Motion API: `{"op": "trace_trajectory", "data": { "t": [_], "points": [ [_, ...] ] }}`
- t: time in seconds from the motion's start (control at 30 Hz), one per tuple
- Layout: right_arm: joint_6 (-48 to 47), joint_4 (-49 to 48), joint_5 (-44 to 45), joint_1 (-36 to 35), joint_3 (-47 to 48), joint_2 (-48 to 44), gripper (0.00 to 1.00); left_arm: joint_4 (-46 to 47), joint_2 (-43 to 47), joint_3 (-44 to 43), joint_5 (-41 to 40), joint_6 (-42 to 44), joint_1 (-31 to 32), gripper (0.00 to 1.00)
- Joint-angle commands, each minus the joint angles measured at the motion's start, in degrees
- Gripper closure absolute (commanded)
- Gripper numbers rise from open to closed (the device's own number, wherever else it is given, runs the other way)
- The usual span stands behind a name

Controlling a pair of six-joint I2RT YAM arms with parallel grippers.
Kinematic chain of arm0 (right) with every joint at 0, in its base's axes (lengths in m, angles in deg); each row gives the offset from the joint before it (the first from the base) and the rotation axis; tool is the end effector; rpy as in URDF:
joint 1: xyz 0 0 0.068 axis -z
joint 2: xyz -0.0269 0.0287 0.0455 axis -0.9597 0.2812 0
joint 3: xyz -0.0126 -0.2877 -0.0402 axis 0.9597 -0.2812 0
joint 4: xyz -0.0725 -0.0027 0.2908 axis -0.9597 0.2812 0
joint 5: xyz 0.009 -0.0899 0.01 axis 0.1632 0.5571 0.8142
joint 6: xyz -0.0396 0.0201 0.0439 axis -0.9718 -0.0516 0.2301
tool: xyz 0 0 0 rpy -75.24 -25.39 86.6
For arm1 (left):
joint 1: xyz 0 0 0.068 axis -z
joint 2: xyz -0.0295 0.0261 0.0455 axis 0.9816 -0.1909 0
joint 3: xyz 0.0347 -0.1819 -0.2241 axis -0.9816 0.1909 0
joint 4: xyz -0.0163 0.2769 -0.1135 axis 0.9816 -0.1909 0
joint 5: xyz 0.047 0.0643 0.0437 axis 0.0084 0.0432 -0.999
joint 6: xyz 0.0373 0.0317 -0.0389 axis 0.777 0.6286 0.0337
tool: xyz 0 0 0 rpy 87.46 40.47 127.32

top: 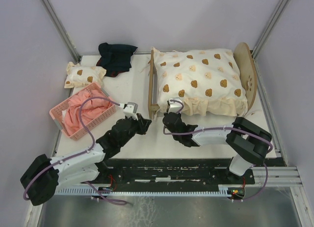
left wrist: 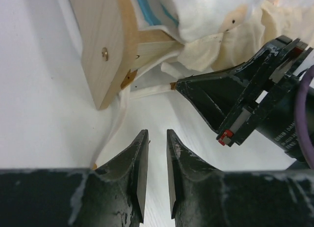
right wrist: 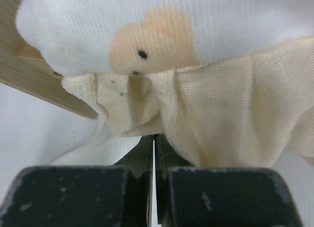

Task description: Set up the pet bed

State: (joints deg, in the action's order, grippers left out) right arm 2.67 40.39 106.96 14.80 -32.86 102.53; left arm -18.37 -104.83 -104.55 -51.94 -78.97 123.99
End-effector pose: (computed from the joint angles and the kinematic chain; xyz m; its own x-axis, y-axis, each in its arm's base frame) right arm 0.2105 0.2890 0.1471 -0.4257 0.1053 -0.8987 -0.1590 0.9690 0.1889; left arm 0.1706 -0.1564 0.1887 -0.4528 -0.2617 -0.8524 0.3705 0.8143 -0.4468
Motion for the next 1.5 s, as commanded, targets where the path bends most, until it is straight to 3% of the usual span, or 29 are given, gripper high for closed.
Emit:
{"op": "trace_trajectory", "data": {
  "t": [0.0, 0.2, 0.93, 1.03, 1.2, 1.47],
  "points": [
    [-0.4, -3.1, 0.3, -0.3, -0.2, -3.0, 0.98, 7.6, -7.2, -4.0, -9.1, 12.4, 3.9, 0.72],
    [-0.2, -2.1, -0.1, 0.0, -0.4, -3.6, 0.98, 13.8, -17.6, -7.1, -11.0, 18.1, 5.5, 0.71],
    [0.5, -2.3, -1.2, 0.0, -1.1, -3.6, 0.98, 27.0, -35.3, -12.6, -15.6, 25.8, 6.0, 0.66],
    [0.5, -2.3, -1.3, 0.0, -1.1, -3.7, 0.98, 28.4, -35.8, -12.5, -14.9, 26.0, 6.0, 0.72],
    [0.0, -3.6, -2.5, 0.0, -1.4, -3.8, 0.98, 33.2, -33.2, -9.2, -10.3, 26.5, 6.2, 0.97],
    [-2.7, -8.4, -4.1, 0.3, -3.8, -4.1, 0.98, 33.9, -26.4, -4.2, -8.1, 23.1, 6.4, 0.97]
  ]
}}
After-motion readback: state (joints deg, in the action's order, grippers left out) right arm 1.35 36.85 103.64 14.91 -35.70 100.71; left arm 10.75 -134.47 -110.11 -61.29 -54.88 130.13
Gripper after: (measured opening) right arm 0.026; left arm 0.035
